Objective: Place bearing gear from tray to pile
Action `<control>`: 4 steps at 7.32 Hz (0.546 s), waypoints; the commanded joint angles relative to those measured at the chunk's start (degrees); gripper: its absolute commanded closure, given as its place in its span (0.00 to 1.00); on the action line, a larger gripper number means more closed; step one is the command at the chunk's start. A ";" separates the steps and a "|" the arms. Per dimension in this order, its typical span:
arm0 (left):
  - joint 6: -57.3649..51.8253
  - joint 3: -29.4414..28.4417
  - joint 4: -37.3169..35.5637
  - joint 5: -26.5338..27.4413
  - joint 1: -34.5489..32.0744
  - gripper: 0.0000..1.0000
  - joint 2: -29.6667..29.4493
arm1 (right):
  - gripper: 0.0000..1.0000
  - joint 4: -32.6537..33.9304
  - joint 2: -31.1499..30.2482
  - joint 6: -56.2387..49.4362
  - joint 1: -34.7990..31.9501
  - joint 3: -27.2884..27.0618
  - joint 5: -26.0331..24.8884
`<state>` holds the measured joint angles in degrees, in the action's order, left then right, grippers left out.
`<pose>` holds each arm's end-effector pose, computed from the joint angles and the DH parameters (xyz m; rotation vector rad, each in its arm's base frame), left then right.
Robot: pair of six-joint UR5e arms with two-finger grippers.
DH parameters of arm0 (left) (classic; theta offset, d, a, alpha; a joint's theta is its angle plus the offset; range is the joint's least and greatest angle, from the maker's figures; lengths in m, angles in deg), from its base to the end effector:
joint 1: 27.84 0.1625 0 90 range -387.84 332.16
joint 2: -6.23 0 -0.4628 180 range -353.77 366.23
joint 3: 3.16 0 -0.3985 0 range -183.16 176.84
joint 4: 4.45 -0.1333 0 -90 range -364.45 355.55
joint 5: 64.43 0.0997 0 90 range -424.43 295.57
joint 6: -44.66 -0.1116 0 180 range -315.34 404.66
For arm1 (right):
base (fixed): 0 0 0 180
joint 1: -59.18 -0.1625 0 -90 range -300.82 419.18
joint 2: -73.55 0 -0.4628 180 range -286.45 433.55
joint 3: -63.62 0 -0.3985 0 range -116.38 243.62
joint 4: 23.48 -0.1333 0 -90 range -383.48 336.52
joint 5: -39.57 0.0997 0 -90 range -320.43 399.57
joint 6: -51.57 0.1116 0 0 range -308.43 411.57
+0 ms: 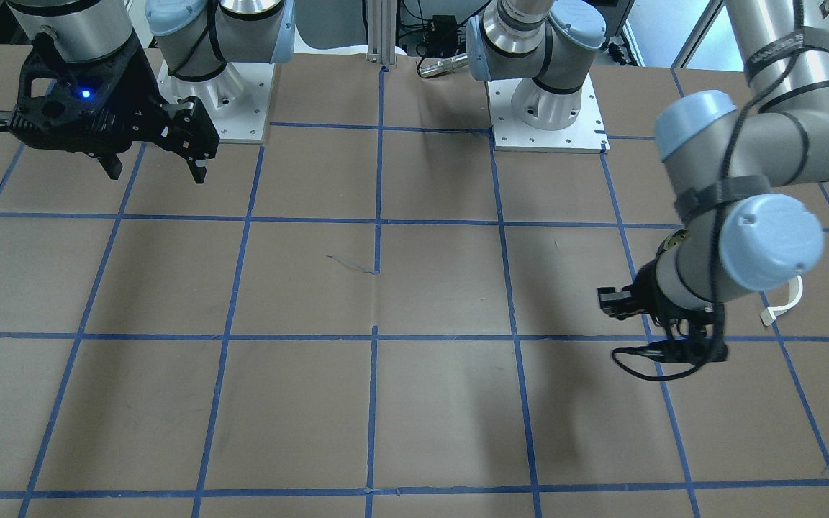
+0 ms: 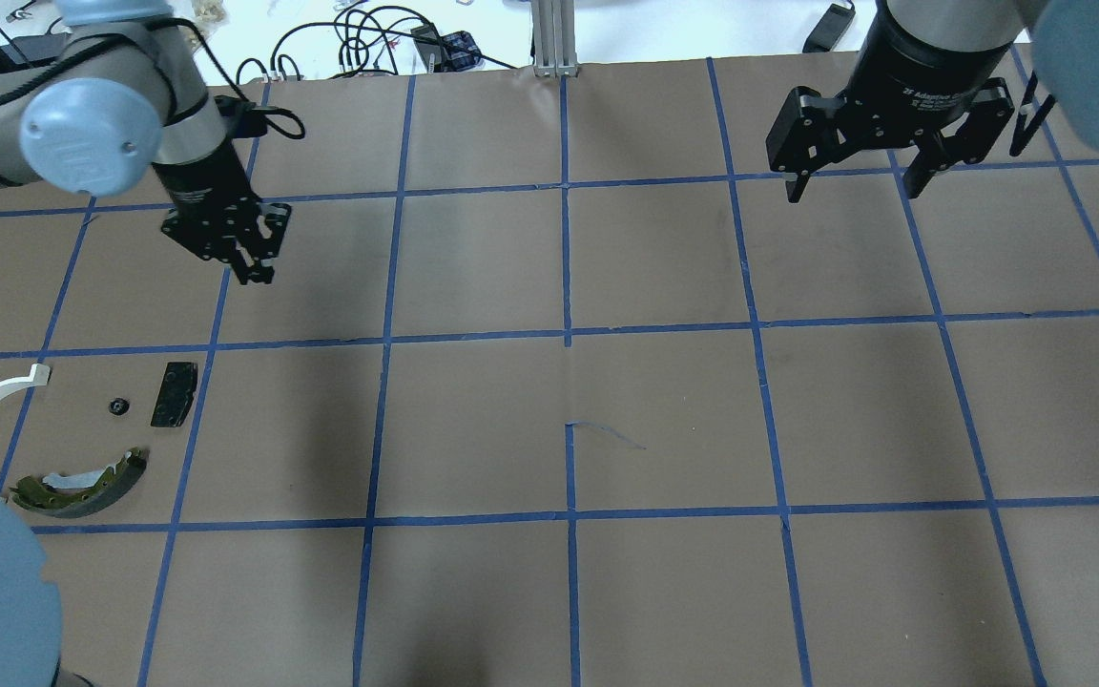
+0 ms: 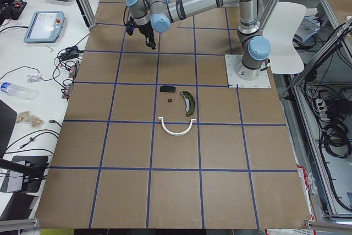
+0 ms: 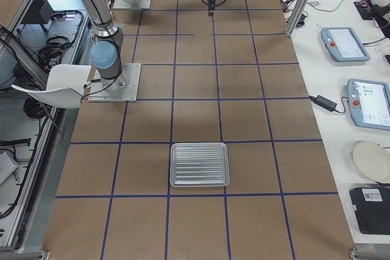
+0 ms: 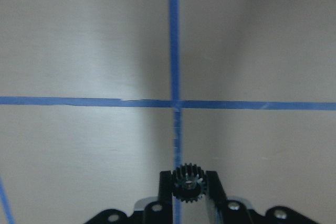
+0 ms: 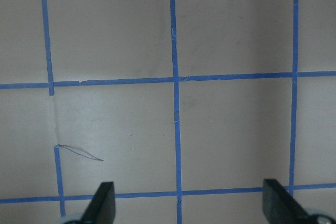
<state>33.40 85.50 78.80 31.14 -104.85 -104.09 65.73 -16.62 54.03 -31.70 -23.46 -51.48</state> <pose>0.0181 -0.6233 0.3372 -0.0304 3.0714 0.3531 0.1389 -0.4986 0.5393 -0.0436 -3.1235 0.0635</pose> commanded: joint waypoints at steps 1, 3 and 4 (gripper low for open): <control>-12.33 -0.06 -0.46 3.22 11.75 1.00 -1.03 | 0.00 0.00 -0.08 0.00 0.00 -0.02 0.00; -16.92 0.55 -0.90 3.22 14.26 1.00 -2.18 | 0.00 0.00 -0.09 0.00 0.00 -0.02 0.09; -19.21 0.99 -2.38 3.22 15.13 1.00 -2.35 | 0.00 0.00 -0.09 0.00 -0.09 -0.02 0.09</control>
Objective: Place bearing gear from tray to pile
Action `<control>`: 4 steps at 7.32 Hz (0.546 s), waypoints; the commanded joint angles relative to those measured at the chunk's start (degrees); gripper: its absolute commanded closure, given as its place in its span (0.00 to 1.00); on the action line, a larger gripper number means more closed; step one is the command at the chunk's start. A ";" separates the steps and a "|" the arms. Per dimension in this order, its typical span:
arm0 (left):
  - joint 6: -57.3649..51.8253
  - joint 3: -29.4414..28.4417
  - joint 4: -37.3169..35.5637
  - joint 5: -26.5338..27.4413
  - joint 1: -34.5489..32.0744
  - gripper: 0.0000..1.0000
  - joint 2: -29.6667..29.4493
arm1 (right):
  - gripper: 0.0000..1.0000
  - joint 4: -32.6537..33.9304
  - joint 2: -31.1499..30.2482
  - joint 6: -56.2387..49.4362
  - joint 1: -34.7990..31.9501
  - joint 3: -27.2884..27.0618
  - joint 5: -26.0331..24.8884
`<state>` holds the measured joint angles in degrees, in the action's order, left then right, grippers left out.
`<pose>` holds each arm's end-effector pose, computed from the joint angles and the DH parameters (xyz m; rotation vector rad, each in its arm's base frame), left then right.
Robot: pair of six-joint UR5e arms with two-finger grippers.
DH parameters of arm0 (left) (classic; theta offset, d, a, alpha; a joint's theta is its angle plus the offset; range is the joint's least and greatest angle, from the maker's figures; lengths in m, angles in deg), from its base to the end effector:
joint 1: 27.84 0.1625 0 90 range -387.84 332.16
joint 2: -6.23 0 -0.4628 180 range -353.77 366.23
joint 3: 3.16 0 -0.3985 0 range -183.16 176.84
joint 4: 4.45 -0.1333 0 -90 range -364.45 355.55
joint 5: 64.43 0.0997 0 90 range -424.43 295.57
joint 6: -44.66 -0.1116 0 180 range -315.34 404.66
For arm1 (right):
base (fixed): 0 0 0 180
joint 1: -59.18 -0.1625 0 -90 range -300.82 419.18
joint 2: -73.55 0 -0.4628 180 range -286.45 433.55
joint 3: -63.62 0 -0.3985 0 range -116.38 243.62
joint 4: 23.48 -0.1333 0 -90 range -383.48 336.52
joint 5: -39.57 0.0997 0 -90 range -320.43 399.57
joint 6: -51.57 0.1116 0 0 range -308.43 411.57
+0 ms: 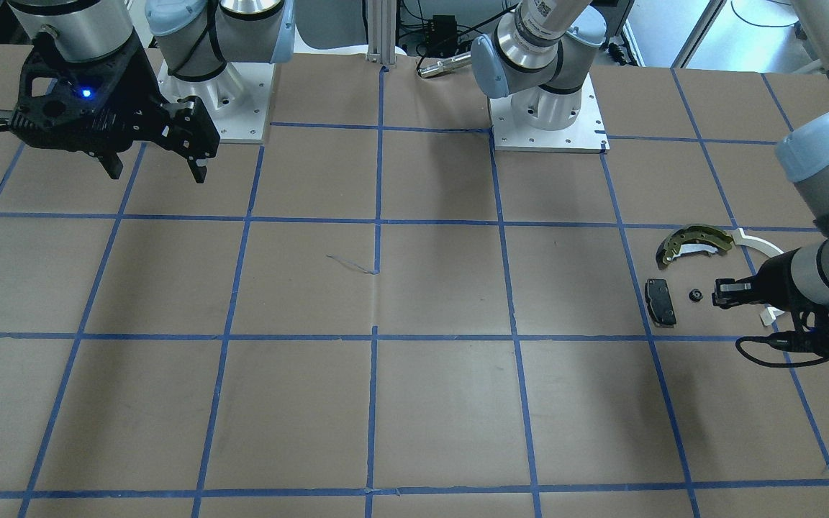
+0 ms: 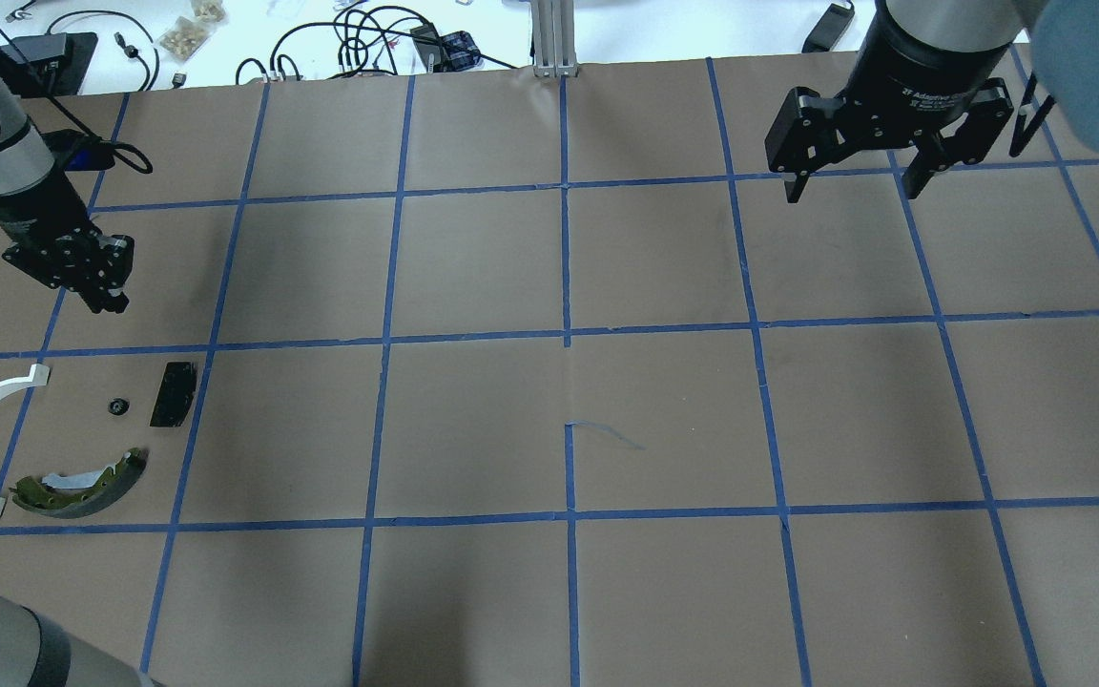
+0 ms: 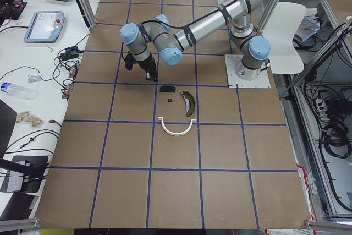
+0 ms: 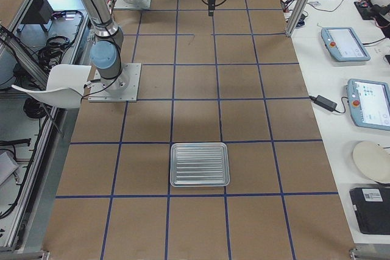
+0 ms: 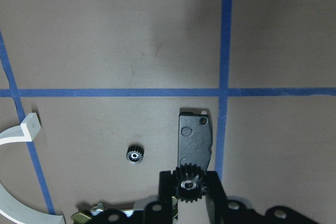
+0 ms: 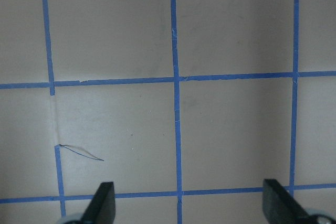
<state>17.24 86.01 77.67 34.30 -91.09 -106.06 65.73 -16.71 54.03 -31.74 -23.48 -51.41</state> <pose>0.1740 -0.6037 0.3143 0.0461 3.0836 0.4341 0.1394 -0.4978 0.5399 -0.0425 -3.1247 0.0654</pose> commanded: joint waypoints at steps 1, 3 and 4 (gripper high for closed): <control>-6.20 2.22 -4.57 -0.11 3.38 1.00 -0.91 | 0.00 0.00 0.00 0.00 -0.05 0.00 0.01; -11.23 8.63 -16.32 -0.20 6.03 1.00 -1.61 | 0.00 0.00 0.00 0.00 -0.05 -0.09 0.01; -13.60 9.79 -16.90 -0.11 6.21 1.00 -1.53 | 0.00 0.00 0.08 0.00 -0.14 0.00 0.01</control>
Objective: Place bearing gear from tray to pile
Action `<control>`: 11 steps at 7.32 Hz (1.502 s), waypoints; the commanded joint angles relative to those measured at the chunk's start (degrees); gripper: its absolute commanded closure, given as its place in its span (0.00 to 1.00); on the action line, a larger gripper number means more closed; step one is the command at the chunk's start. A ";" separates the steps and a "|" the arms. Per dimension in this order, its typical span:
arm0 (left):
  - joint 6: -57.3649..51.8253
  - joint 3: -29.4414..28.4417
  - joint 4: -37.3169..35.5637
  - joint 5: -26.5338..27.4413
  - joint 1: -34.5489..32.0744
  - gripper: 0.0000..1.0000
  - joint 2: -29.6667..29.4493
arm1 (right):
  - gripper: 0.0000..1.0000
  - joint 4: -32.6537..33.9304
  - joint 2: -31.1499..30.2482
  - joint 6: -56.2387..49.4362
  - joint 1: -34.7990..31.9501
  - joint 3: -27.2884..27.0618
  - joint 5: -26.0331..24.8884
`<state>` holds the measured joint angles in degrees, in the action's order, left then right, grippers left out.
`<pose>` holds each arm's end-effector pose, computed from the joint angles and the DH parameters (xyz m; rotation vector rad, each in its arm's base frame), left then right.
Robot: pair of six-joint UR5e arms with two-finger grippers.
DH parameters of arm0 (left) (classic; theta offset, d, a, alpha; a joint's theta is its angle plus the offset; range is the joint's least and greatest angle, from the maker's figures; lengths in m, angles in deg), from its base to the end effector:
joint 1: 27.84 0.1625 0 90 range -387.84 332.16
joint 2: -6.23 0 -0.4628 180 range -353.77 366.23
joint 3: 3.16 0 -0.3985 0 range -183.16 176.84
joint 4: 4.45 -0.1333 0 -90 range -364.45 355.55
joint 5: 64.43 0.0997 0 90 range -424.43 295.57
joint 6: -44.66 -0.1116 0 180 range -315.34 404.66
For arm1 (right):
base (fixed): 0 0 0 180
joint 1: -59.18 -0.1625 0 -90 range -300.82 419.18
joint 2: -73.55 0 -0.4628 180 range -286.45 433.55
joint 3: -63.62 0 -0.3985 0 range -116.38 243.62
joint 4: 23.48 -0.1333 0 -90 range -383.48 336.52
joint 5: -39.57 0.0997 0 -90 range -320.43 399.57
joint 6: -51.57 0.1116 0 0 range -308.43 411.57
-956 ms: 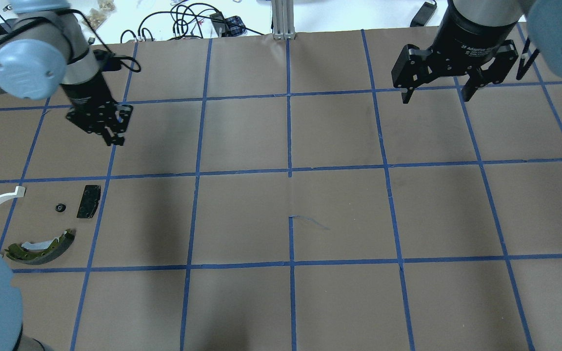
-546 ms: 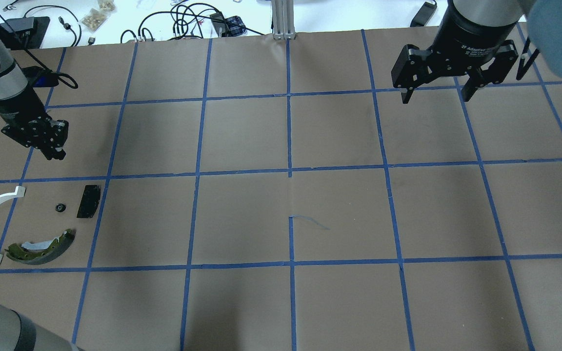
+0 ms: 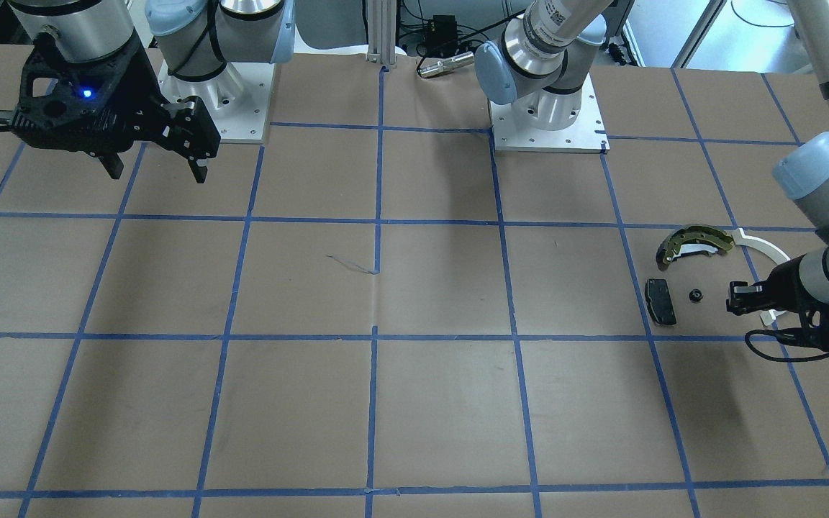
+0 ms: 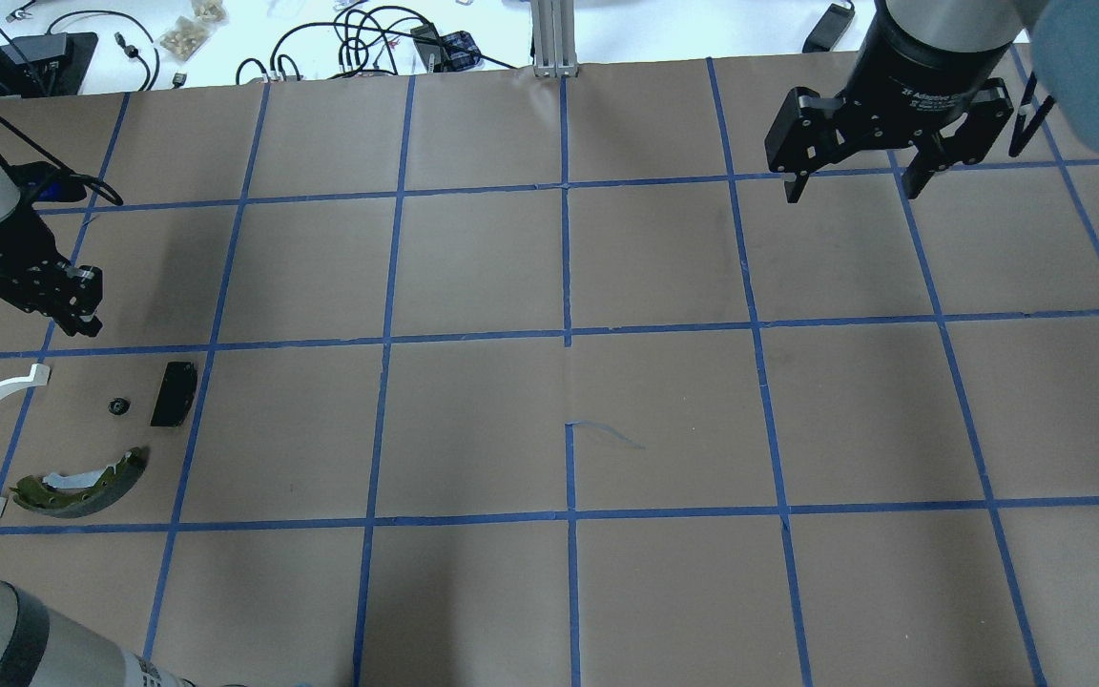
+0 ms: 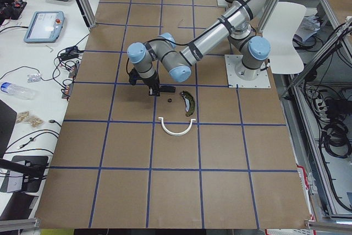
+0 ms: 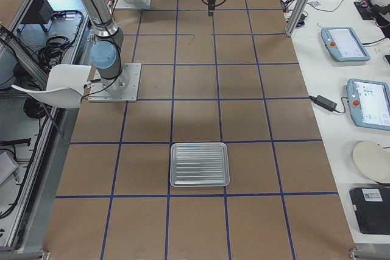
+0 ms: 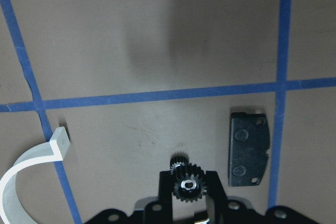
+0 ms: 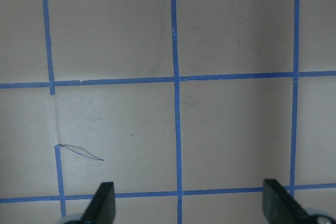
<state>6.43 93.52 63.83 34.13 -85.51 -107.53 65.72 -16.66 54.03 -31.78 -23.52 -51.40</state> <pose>0.2286 -0.5794 0.2600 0.1767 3.0855 0.3259 0.1398 -0.4980 0.5391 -0.0414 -3.1250 0.0627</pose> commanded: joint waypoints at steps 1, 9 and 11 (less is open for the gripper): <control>-4.46 2.90 -2.99 -0.12 1.59 1.00 -0.15 | 0.00 0.00 0.04 0.00 -0.10 0.04 0.00; -7.21 8.70 -6.85 -0.04 4.68 1.00 -0.23 | 0.00 0.00 -0.05 0.09 -0.19 0.04 0.26; -7.12 8.70 -6.85 -0.04 4.68 0.66 -0.41 | 0.00 0.00 -0.05 0.09 -0.18 0.04 0.18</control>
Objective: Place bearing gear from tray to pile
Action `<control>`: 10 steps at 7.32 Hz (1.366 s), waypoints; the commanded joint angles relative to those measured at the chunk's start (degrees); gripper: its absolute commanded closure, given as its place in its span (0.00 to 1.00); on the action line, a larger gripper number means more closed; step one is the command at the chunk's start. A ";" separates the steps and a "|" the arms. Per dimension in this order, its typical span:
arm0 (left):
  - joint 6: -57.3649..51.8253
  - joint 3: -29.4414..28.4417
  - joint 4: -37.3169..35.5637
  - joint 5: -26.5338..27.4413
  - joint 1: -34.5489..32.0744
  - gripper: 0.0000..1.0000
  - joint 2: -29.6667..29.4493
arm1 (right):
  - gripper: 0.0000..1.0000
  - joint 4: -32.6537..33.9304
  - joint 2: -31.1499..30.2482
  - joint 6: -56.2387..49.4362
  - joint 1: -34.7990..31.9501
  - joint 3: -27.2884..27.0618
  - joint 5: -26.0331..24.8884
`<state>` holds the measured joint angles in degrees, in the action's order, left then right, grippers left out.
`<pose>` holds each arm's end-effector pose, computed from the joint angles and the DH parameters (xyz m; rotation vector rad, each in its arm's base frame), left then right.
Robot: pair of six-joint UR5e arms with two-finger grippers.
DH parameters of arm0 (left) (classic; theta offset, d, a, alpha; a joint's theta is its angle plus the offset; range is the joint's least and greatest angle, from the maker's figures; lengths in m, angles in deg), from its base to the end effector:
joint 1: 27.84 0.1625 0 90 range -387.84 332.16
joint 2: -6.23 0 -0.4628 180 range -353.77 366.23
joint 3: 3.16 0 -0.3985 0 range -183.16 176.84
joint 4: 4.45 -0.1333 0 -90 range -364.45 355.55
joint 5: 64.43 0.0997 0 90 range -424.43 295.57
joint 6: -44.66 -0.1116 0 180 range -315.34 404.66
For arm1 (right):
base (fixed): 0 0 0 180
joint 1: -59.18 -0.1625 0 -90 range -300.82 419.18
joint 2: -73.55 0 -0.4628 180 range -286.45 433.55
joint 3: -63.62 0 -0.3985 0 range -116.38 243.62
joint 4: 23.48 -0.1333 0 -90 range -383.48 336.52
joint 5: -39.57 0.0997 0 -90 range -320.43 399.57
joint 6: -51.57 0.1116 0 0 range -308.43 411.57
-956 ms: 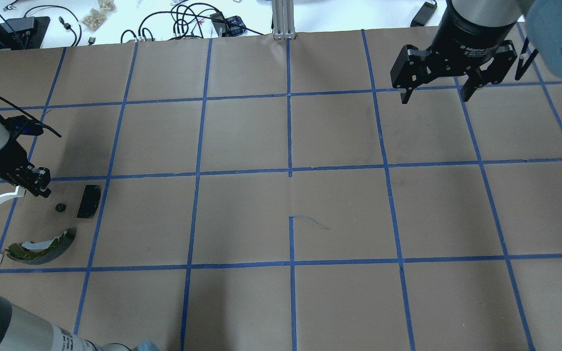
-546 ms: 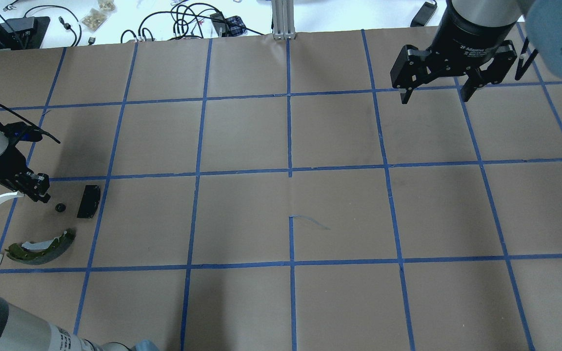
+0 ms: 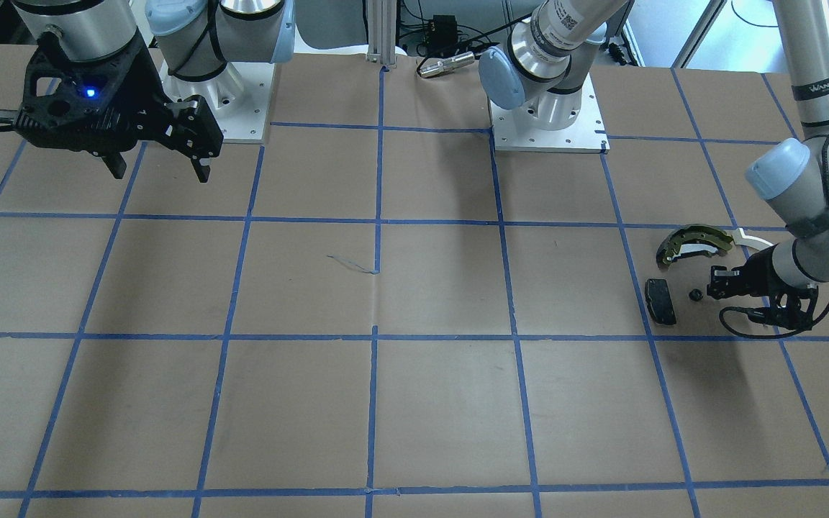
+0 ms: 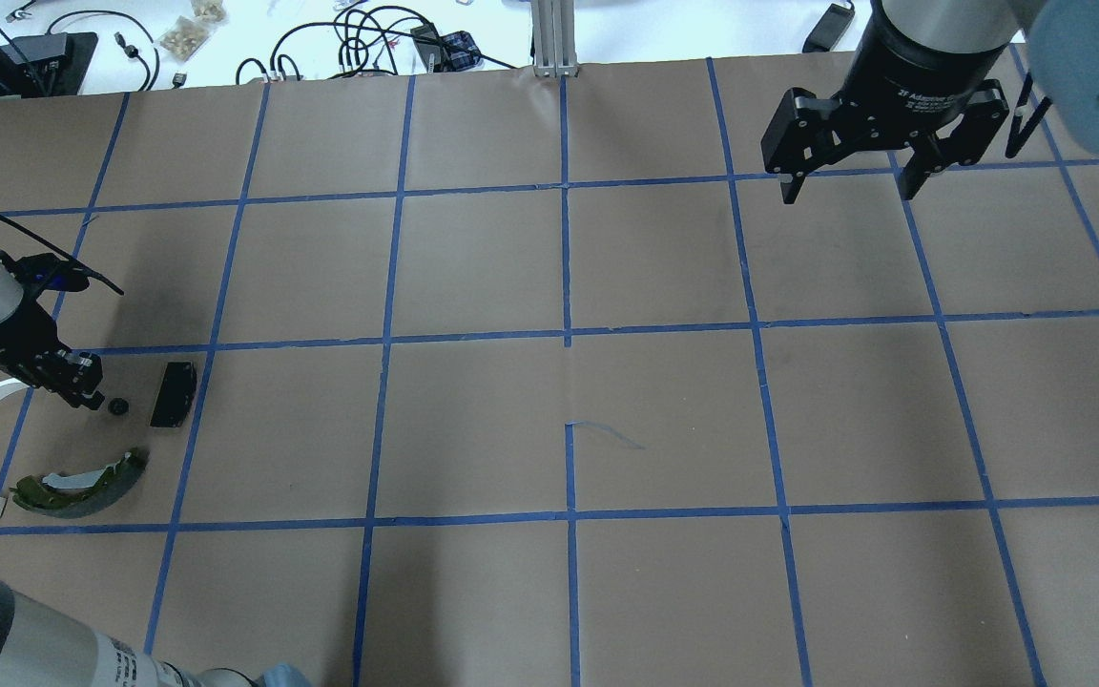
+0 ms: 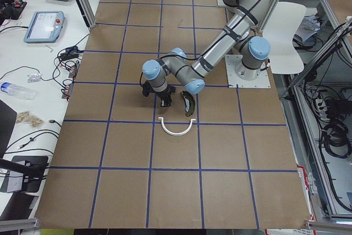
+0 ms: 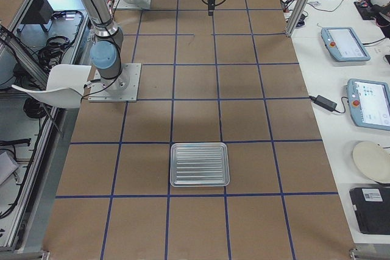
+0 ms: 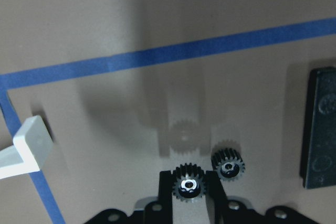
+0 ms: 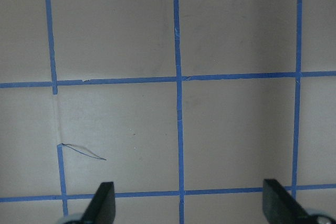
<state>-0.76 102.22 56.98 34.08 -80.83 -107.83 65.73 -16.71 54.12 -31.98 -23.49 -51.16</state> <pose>0.2520 -0.5283 0.2047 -0.2496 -3.0957 -0.3745 0.1420 -0.4972 0.5398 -0.0384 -3.1293 0.0651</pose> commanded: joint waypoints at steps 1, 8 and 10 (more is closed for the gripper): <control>0.15 0.01 0.09 -0.07 0.00 0.18 -0.11 | 0.00 0.00 0.00 0.00 0.02 0.01 0.03; 6.81 -17.61 17.78 -0.43 -6.47 0.00 3.22 | 0.00 0.00 -0.27 0.00 0.10 -0.07 -0.23; 11.22 -21.43 22.14 -0.69 -11.14 0.00 4.28 | 0.00 -0.09 -0.27 0.00 0.10 -0.07 -0.23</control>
<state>8.04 83.25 76.35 33.61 -89.18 -104.20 65.71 -16.93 54.12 -31.87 -23.57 -51.36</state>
